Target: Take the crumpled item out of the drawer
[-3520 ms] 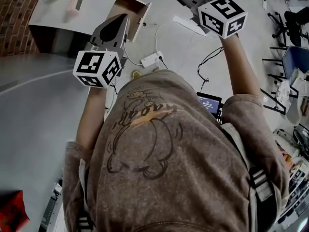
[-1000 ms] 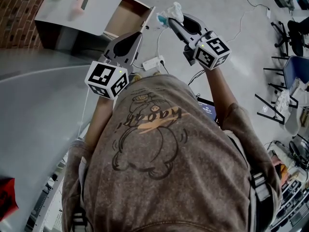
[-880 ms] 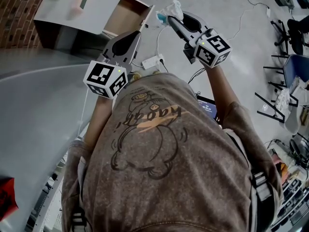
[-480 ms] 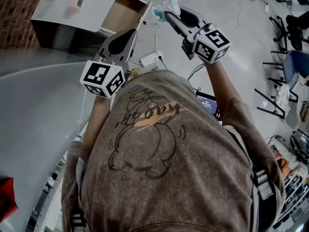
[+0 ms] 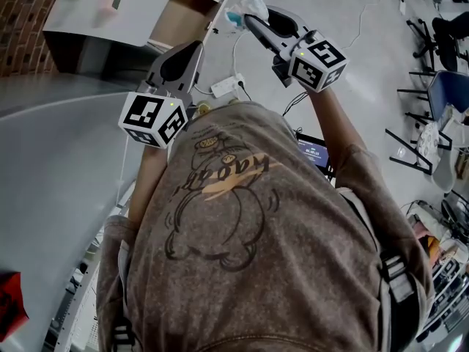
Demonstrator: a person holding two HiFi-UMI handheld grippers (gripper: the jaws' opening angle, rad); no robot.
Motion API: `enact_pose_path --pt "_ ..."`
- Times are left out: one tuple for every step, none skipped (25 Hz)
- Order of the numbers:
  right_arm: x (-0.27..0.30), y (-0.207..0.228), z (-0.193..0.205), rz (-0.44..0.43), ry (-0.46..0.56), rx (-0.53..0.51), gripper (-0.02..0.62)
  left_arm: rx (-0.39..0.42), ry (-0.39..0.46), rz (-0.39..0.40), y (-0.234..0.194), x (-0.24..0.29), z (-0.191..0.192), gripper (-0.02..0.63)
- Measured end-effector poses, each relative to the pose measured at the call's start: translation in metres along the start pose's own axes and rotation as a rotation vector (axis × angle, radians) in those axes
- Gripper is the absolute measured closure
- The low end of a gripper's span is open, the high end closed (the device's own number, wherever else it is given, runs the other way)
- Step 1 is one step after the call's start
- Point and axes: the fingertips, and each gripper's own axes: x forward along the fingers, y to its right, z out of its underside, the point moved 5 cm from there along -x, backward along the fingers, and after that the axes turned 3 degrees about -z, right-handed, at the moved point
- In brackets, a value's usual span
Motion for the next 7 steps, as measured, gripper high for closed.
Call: enact_pose_path --pt "0.0003 0.0 0.0001 -0.002 -0.001 0.001 0.472 0.0 0.0 0.0 0.0002 0.0003 0.0002 0.598" --pt "0.0006 0.0001 0.0003 -0.004 -0.001 0.002 0.471 0.0 0.0 -0.001 0.0005 0.0006 0.0002 0.598" --pt "0.0006 0.0003 0.0006 -0.005 -0.002 0.002 0.472 0.0 -0.001 -0.003 0.0009 0.0008 0.0004 0.598" --pt "0.0004 0.0005 0.0011 -0.006 -0.005 0.003 0.471 -0.001 -0.001 -0.005 0.0015 0.001 0.0008 0.598" --pt "-0.0002 0.0008 0.0016 -0.007 -0.007 0.003 0.471 -0.002 -0.002 -0.007 0.0023 0.0012 0.0013 0.598" --pt "-0.0009 0.0012 0.002 -0.008 -0.01 0.002 0.472 -0.002 -0.002 -0.008 0.0031 0.0014 0.0018 0.598" --pt "-0.0016 0.0016 0.0023 -0.009 -0.013 0.002 0.472 -0.003 -0.002 -0.01 0.0039 0.0016 0.0023 0.598"
